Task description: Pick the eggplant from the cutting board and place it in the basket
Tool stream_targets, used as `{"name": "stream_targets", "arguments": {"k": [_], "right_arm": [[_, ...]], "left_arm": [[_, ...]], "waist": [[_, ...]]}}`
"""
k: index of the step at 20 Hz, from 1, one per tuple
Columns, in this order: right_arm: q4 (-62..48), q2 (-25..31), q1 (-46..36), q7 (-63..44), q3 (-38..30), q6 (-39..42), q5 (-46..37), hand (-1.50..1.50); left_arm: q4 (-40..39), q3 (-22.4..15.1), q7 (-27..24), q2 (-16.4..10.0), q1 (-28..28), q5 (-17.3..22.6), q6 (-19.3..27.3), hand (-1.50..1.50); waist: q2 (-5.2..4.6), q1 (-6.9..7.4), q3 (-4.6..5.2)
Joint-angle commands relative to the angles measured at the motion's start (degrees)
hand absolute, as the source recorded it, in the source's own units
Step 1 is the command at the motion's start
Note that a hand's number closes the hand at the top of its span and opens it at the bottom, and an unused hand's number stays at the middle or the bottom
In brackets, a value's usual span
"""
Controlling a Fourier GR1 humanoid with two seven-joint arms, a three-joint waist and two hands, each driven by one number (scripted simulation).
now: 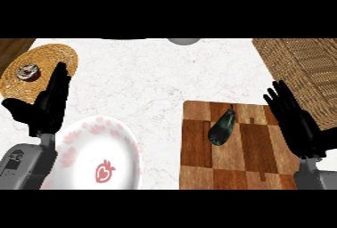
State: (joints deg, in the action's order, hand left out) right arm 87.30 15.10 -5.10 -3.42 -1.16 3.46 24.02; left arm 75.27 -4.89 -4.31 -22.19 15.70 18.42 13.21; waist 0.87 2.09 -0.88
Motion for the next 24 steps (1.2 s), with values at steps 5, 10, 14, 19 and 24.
{"name": "stream_targets", "arguments": {"k": [5,10,14,19,24], "right_arm": [[-12.1,4.0,-15.7,7.2,-16.8,-2.0,7.1,1.50],[-7.6,7.0,-15.6,16.2,3.8,-0.6,-20.2,-1.50],[-10.6,-7.7,-22.8,11.7,10.0,-19.8,-29.3,-1.50],[-9.8,-4.5,-34.4,-14.1,10.1,-20.2,-32.3,-1.50],[-16.0,5.0,-44.0,-32.3,10.3,-7.0,-31.8,-1.50]], "left_arm": [[-0.8,-0.6,6.5,-5.2,-1.3,-1.6,-3.5,0.00],[-1.4,-2.8,10.4,-3.8,-0.3,-0.7,-5.1,0.00],[-1.7,-2.8,9.9,-2.9,-1.8,-1.0,-5.5,0.00],[3.3,-1.1,13.3,-4.9,-4.4,0.1,-5.7,0.00],[1.5,-1.9,13.2,-3.2,-2.4,-1.3,-4.1,0.00]], "waist": [[-1.35,-0.30,0.71],[-1.41,1.36,0.92],[-1.01,0.03,0.95],[-0.45,-1.14,0.98],[-0.55,-1.40,1.10]]}}
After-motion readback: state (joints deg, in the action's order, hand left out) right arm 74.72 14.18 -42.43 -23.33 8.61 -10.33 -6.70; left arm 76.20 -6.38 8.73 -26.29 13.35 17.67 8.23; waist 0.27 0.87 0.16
